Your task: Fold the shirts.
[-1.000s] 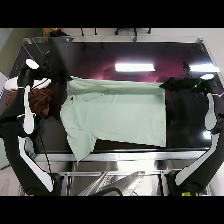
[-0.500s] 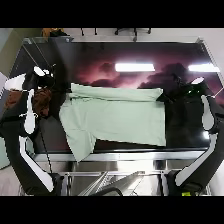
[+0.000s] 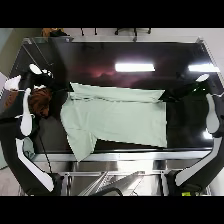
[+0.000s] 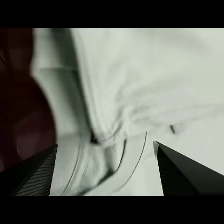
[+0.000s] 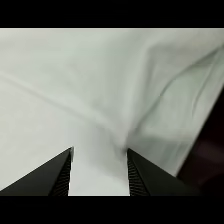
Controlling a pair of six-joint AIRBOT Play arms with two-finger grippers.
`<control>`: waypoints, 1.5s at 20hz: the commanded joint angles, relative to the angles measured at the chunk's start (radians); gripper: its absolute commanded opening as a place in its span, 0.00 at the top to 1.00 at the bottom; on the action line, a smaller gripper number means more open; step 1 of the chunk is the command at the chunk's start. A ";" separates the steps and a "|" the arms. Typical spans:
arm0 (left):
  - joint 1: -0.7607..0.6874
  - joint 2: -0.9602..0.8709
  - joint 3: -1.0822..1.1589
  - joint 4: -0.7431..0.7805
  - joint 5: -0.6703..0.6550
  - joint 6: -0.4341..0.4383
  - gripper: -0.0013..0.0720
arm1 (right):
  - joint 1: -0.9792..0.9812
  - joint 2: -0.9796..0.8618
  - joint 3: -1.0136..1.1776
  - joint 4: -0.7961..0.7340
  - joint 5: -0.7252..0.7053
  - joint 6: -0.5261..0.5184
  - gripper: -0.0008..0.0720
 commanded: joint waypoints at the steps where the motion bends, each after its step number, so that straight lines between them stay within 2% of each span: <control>1: 0.051 0.094 -0.050 -0.003 -0.142 -0.077 0.07 | -0.066 0.129 -0.033 -0.128 0.052 0.070 0.44; 4: 0.060 0.241 -0.332 -0.002 -0.198 -0.079 0.07 | -0.153 0.234 -0.166 -0.128 0.050 0.091 0.44; 6: 0.060 0.366 -0.612 0.001 -0.163 -0.079 0.07 | -0.198 0.315 -0.316 -0.127 0.025 0.105 0.44; 8: 0.062 0.475 -0.869 -0.001 -0.099 -0.079 0.07 | -0.223 0.399 -0.486 -0.107 -0.075 0.105 0.44; 11: 0.062 0.596 -1.130 -0.002 -0.028 -0.072 0.07 | -0.225 0.463 -0.650 -0.042 -0.140 0.088 0.44; 14: 0.061 0.695 -1.275 -0.051 0.129 -0.066 0.07 | -0.227 0.470 -0.721 -0.041 -0.142 0.089 0.44; 16: 0.061 0.732 -1.336 -0.192 0.278 0.002 0.07 | -0.227 0.470 -0.740 -0.034 -0.149 0.090 0.44; 17: 0.057 0.735 -1.354 -0.275 0.324 0.049 0.16 | -0.228 0.470 -0.742 -0.029 -0.149 0.093 0.44; 19: 0.055 0.735 -1.376 -0.369 0.359 0.137 0.73 | -0.229 0.470 -0.742 -0.035 -0.142 0.107 0.44; 20: 0.055 0.735 -1.378 -0.370 0.362 0.147 0.93 | -0.230 0.470 -0.742 -0.052 -0.128 0.130 0.43; 21: 0.055 0.735 -1.377 -0.366 0.359 0.151 0.96 | -0.232 0.470 -0.742 -0.088 -0.101 0.183 0.31; 22: 0.062 0.736 -1.377 -0.366 0.347 0.151 0.96 | -0.232 0.469 -0.744 -0.149 -0.068 0.250 0.13; 23: 0.067 0.737 -1.377 -0.367 0.319 0.163 0.96 | -0.232 0.470 -0.751 -0.192 -0.038 0.290 0.11; 27: 0.066 0.737 -1.380 -0.360 0.258 0.193 0.96 | -0.224 0.470 -0.859 -0.191 -0.045 0.288 0.12; 30: 0.066 0.737 -1.380 -0.361 0.257 0.193 0.96 | -0.206 0.470 -0.986 -0.118 -0.112 0.222 0.12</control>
